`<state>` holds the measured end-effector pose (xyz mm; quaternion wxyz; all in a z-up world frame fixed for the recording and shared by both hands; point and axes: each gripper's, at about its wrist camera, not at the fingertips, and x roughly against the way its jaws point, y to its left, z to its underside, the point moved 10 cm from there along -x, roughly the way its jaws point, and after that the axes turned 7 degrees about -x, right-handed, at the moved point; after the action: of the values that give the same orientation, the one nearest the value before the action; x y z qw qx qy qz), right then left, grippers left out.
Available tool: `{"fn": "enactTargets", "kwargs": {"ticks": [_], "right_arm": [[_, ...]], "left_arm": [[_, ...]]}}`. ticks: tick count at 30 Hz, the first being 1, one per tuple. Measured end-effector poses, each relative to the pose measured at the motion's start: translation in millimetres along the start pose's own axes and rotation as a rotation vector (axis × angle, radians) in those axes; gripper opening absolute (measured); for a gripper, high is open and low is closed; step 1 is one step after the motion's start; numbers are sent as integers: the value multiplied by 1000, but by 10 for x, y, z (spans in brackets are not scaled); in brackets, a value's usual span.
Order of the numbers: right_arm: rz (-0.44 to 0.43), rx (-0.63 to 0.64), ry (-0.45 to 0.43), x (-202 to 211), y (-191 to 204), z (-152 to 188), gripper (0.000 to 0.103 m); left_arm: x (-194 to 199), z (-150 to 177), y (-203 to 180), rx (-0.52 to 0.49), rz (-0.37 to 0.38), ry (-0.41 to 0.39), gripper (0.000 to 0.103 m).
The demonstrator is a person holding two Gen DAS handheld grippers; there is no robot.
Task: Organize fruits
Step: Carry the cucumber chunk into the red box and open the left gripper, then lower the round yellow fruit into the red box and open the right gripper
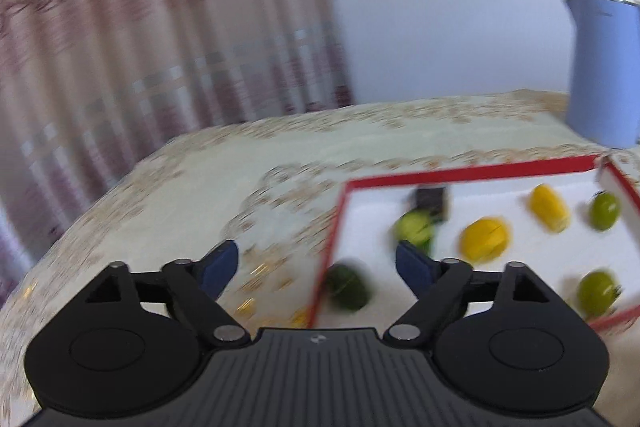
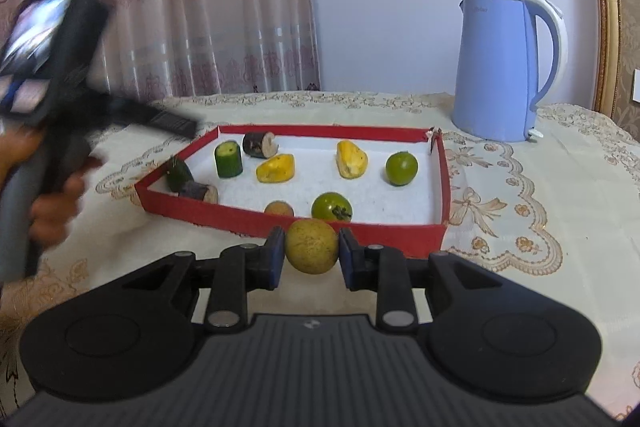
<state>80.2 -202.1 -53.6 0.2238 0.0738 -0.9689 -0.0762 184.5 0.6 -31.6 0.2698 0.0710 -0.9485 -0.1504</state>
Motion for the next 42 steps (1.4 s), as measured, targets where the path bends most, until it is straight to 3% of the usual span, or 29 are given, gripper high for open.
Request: {"fn": "enactTargets", "kwargs": {"ticks": [3, 9, 20, 22, 25, 42], "right_arm": [[-15, -3, -16, 0, 24, -63, 27], [-21, -5, -44, -37, 28, -215, 27], [-26, -9, -42, -191, 17, -341, 27], [-29, -8, -38, -216, 28, -351, 27], [-29, 2, -35, -269, 31, -383, 27], [18, 37, -12, -775, -38, -686, 27]], "left_arm": [[19, 269, 161, 39, -29, 19, 88], [12, 514, 164, 22, 7, 7, 88], [40, 546, 45, 16, 40, -36, 90], [24, 554, 49, 16, 39, -30, 95], [-48, 599, -6, 7, 87, 16, 96], [-96, 631, -14, 7, 77, 40, 96]]}}
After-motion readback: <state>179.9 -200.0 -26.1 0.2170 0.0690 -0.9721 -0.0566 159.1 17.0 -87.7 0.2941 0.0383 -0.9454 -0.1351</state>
